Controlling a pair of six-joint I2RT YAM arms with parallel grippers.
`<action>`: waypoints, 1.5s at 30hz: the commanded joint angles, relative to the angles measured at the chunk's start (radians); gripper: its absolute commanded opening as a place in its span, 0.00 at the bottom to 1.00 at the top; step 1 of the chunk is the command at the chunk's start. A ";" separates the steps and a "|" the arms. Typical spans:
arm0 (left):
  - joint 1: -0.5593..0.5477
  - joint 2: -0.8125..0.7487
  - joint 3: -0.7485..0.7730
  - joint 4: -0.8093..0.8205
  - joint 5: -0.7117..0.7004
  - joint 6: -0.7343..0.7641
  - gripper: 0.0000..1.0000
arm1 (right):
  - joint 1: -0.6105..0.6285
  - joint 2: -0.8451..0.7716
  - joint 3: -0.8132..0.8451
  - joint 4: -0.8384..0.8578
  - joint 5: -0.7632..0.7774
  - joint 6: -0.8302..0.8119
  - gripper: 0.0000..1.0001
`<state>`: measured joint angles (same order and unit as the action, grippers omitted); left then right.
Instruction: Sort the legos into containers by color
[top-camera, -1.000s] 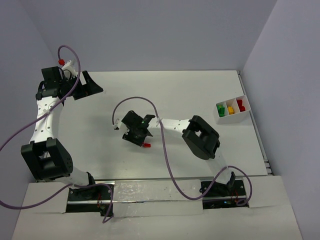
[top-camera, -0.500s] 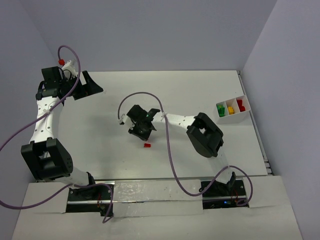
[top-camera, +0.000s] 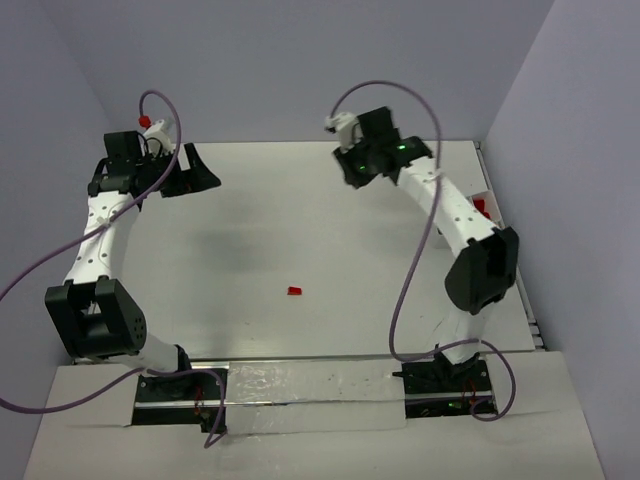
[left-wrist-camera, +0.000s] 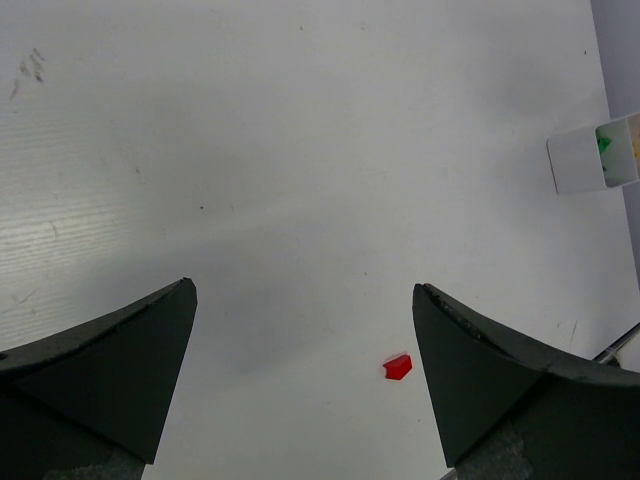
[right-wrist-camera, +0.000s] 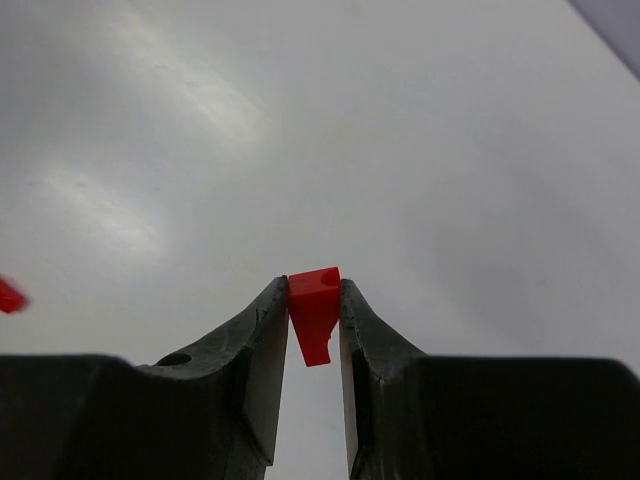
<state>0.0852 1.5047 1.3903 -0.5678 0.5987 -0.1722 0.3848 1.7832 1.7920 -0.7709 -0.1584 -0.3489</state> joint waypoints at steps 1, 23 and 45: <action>-0.050 0.011 0.054 0.057 -0.045 0.023 0.99 | -0.221 -0.082 -0.016 -0.125 0.023 -0.107 0.17; -0.077 0.107 0.138 0.039 -0.071 0.031 0.99 | -0.646 0.084 0.015 -0.172 0.108 -0.276 0.14; -0.076 0.118 0.162 0.031 -0.070 0.021 0.99 | -0.647 0.079 -0.034 -0.139 0.168 -0.265 0.68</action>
<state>0.0135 1.6196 1.4939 -0.5529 0.5320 -0.1543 -0.2638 1.8820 1.7412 -0.9279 0.0154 -0.6199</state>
